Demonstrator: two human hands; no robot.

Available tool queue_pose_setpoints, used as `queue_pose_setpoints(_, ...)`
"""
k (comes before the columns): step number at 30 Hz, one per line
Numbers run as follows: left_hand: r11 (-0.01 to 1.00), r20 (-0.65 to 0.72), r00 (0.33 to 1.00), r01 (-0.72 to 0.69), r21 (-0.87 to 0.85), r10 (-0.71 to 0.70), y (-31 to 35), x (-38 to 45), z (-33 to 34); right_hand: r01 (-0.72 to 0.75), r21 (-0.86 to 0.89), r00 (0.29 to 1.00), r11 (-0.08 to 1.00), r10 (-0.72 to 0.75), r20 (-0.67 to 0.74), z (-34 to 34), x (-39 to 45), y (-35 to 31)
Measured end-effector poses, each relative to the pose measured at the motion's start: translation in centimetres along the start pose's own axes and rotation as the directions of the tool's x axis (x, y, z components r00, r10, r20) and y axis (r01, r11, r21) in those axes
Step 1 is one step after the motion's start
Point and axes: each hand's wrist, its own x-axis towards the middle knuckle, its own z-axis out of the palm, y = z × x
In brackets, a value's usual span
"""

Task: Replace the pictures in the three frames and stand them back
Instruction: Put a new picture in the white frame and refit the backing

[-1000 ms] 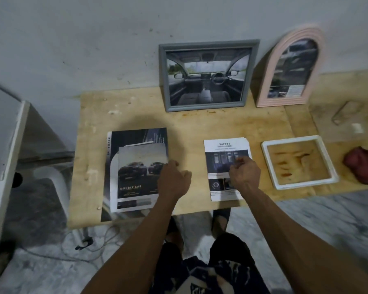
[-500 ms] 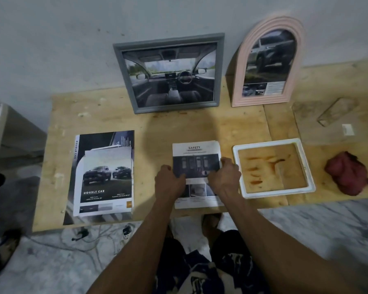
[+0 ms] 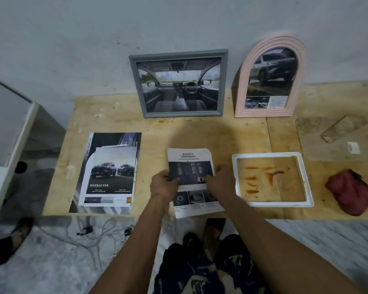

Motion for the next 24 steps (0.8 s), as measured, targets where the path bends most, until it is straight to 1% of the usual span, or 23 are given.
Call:
queue_pose_setpoints(1, 0.999, -0.002, 1.000, -0.012, -0.051, 0.012, 0.1, -0.6, -0.6, 0.028, -0.032, 0.999, 0.999, -0.029, -0.025, -0.1, -0.3, 0.1)
queue_pose_setpoints(3, 0.978, -0.042, 0.999, -0.030, -0.206, 0.022, 0.2, -1.8, -1.7, 0.081, -0.144, 0.986, 0.986, -0.100, -0.130, -0.3, -1.3, 0.1)
queue_pose_setpoints(4, 0.947, -0.049, 0.999, -0.021, -0.322, 0.005, 0.0, -2.4, -2.2, 0.095, -0.167, 0.976, 0.981, -0.125, -0.176, -0.3, -2.0, 0.1)
queue_pose_setpoints(5, 0.897, -0.041, 0.999, -0.009, -0.441, -0.010, -0.1, -3.1, -2.7, 0.106, -0.144, 0.969, 0.984, -0.134, -0.206, -0.3, -2.7, 0.1)
queue_pose_setpoints(6, 0.845, -0.027, 1.000, 0.000, -0.535, -0.017, -0.1, -3.7, -3.0, 0.098, -0.083, 0.970, 0.992, -0.114, -0.215, -0.3, -3.4, 0.1)
queue_pose_setpoints(7, 0.805, -0.008, 1.000, 0.012, -0.593, -0.020, -0.3, -4.2, -3.2, 0.078, 0.004, 0.975, 0.997, -0.075, -0.208, -0.4, -4.0, 0.1)
queue_pose_setpoints(8, 0.775, 0.015, 0.999, 0.036, -0.631, -0.034, -0.5, -4.5, -3.0, 0.051, 0.111, 0.982, 0.993, -0.030, -0.184, -0.4, -4.4, 0.2)
queue_pose_setpoints(10, 0.732, 0.064, 0.996, 0.083, -0.676, -0.054, -0.7, -5.3, -2.1, 0.008, 0.330, 0.990, 0.944, 0.039, -0.134, -0.8, -5.2, 0.7)
queue_pose_setpoints(11, 0.718, 0.091, 0.994, 0.106, -0.688, -0.060, -0.8, -5.8, -1.5, 0.001, 0.404, 0.991, 0.915, 0.053, -0.123, -1.2, -5.6, 0.9)
queue_pose_setpoints(12, 0.709, 0.116, 0.991, 0.126, -0.694, -0.063, -0.8, -6.3, -0.7, 0.015, 0.429, 0.990, 0.903, 0.048, -0.135, -1.7, -5.8, 1.1)
queue_pose_setpoints(15, 0.695, 0.173, 0.984, 0.155, -0.702, -0.046, -1.0, -7.9, 1.3, 0.083, 0.443, 0.984, 0.893, -0.004, -0.177, -3.9, -6.2, 1.9)
queue_pose_setpoints(18, 0.714, 0.139, 0.990, 0.113, -0.691, -0.022, -0.8, -8.6, 2.3, 0.093, 0.458, 0.987, 0.884, -0.020, -0.163, -7.1, -5.7, 3.5)
queue_pose_setpoints(19, 0.737, 0.117, 0.993, 0.091, -0.670, -0.017, -0.6, -8.5, 2.4, 0.083, 0.468, 0.989, 0.880, -0.014, -0.148, -8.4, -5.3, 4.2)
queue_pose_setpoints(20, 0.781, 0.090, 0.996, 0.068, -0.621, -0.016, -0.3, -8.2, 2.6, 0.073, 0.468, 0.991, 0.881, -0.011, -0.134, -9.6, -4.9, 4.9)
queue_pose_setpoints(22, 0.884, 0.044, 0.999, 0.025, -0.466, -0.005, 0.3, -7.3, 3.3, 0.065, 0.461, 0.995, 0.885, -0.020, -0.101, -12.0, -4.0, 6.4)
queue_pose_setpoints(24, 0.952, 0.078, 0.996, -0.010, -0.305, 0.035, 1.2, -7.2, 4.7, 0.063, 0.447, 0.996, 0.892, -0.032, -0.078, -14.2, -3.1, 7.7)
